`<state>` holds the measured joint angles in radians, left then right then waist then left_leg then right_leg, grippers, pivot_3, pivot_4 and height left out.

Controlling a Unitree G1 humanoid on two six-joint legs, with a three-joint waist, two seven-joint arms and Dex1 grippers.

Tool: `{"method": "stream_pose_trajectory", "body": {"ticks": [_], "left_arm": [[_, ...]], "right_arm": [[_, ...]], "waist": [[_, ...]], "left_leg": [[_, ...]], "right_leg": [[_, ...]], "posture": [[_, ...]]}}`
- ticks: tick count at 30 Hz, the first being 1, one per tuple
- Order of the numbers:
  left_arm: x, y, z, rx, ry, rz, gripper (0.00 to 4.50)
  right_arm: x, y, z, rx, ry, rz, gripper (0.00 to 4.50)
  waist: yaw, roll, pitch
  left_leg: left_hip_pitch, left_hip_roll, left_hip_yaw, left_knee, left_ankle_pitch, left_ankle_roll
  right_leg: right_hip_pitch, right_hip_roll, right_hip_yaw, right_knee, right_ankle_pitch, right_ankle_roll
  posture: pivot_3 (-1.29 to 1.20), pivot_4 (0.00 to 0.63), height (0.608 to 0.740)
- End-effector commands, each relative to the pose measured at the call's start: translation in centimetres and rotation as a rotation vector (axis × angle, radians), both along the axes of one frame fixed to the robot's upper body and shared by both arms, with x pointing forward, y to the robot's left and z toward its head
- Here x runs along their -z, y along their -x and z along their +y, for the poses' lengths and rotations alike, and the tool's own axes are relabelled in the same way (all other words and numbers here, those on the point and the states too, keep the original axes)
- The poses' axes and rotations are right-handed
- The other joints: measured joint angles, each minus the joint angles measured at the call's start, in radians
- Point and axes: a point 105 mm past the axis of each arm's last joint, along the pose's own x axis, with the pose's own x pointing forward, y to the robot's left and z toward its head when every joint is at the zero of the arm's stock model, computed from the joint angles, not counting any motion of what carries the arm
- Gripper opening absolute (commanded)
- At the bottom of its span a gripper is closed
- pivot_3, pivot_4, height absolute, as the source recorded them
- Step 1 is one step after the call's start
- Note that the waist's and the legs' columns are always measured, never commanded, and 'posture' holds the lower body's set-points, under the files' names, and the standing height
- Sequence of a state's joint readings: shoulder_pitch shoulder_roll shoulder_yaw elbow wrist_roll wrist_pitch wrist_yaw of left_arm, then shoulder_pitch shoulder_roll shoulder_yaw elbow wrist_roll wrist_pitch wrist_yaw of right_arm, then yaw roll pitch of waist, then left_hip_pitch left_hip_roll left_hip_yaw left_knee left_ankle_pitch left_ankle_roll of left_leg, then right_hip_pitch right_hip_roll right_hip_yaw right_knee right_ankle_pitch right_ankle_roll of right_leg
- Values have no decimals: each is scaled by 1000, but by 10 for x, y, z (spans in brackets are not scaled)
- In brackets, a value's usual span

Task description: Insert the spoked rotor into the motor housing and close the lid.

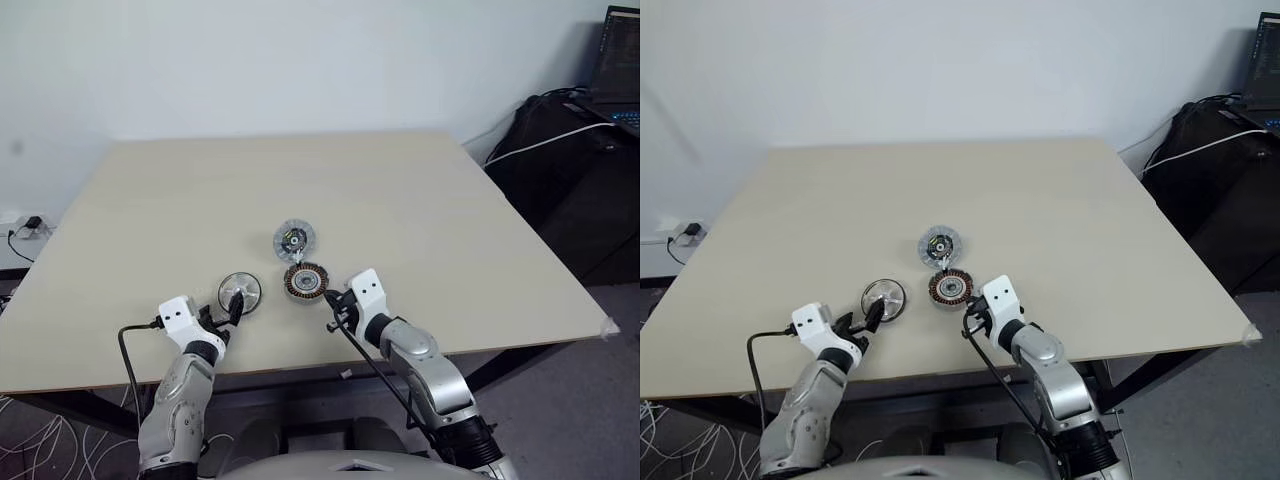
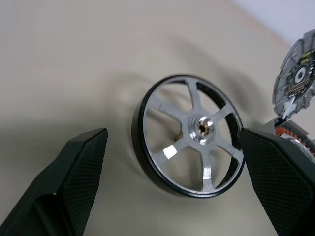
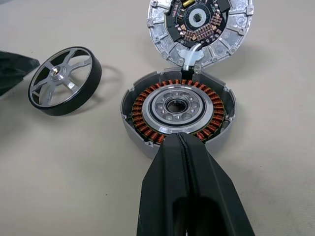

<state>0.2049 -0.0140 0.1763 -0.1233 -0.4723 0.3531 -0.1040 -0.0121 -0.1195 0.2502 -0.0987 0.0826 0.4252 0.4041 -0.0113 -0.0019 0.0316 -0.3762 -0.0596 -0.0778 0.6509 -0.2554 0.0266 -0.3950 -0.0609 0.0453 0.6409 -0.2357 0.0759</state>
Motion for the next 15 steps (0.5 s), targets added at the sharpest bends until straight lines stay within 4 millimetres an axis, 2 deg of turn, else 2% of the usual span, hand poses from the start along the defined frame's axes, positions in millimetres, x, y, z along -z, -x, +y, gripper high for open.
{"method": "stream_pose_trajectory", "body": {"ticks": [1, 10, 15], "left_arm": [[-8, -6, -2, -9, 20, -8, 4500], [-10, -7, -18, 36, 169, 6, 4500], [-13, -7, -27, 86, 190, 5, 4500]], "right_arm": [[-18, -6, 0, 15, -26, -60, 17], [-17, -4, 2, 14, -33, -53, 17], [-17, -3, 4, 10, -37, -48, 17]], "waist": [[0, 0, 0], [1, 0, 0], [1, 0, 0]], "left_leg": [[0, 0, 0, 0, 0, 0], [0, 0, 0, 0, 0, 0], [0, 0, 0, 0, 0, 0]], "right_leg": [[0, 0, 0, 0, 0, 0], [0, 0, 0, 0, 0, 0], [1, 0, 0, -1, 0, 0]], "posture": [[0, 0, 740], [0, 0, 740], [0, 0, 740]]}}
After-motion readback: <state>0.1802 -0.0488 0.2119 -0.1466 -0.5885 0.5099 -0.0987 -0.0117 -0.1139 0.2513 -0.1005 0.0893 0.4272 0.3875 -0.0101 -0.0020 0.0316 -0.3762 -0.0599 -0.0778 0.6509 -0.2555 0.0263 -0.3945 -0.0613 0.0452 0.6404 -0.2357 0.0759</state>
